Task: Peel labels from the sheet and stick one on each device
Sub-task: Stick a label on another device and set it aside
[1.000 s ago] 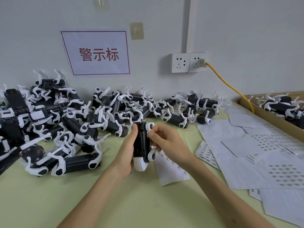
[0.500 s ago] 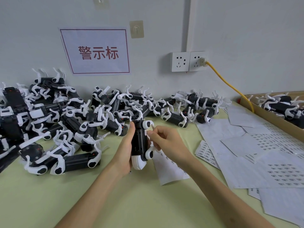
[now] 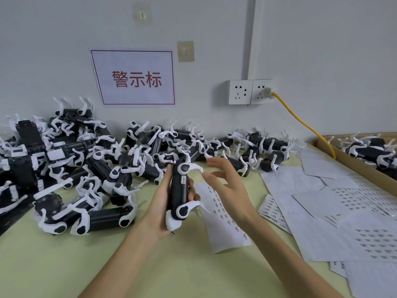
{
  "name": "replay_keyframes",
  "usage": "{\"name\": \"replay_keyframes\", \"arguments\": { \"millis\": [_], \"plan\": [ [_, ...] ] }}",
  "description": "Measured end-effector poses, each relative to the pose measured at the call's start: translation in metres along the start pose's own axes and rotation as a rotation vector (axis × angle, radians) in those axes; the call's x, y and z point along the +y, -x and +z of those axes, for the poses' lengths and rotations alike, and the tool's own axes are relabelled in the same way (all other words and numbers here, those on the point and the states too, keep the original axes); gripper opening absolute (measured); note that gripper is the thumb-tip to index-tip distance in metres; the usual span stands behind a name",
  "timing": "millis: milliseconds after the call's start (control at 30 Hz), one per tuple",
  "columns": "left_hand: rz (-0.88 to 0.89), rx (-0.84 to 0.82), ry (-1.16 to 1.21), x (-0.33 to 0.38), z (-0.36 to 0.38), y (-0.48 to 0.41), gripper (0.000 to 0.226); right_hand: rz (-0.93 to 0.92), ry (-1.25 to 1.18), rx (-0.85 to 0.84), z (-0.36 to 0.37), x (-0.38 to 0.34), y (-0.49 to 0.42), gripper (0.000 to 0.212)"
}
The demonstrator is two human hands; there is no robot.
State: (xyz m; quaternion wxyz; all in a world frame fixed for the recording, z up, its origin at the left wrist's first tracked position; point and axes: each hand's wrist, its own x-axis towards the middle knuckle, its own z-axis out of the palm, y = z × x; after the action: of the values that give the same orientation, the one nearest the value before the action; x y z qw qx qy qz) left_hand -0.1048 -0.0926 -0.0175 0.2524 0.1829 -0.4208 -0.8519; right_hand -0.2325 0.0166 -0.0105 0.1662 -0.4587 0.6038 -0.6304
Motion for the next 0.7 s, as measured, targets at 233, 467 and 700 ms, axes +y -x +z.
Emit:
{"name": "replay_keyframes", "arguments": {
  "millis": [233,467,700],
  "plan": [
    [-0.074,-0.12,-0.099,-0.002,0.003,0.005,0.063,0.02,-0.075,-0.224,0.0,-0.004,0.002,0.042],
    [-0.07,-0.019,-0.157,-0.005,-0.001,-0.008,0.054,-0.041,-0.035,-0.055,0.004,-0.001,0.0,0.023],
    [0.151,0.045,-0.453,-0.005,0.002,-0.001,0.066,0.0,-0.02,0.079,0.001,0.004,-0.004,0.02]
  ]
}}
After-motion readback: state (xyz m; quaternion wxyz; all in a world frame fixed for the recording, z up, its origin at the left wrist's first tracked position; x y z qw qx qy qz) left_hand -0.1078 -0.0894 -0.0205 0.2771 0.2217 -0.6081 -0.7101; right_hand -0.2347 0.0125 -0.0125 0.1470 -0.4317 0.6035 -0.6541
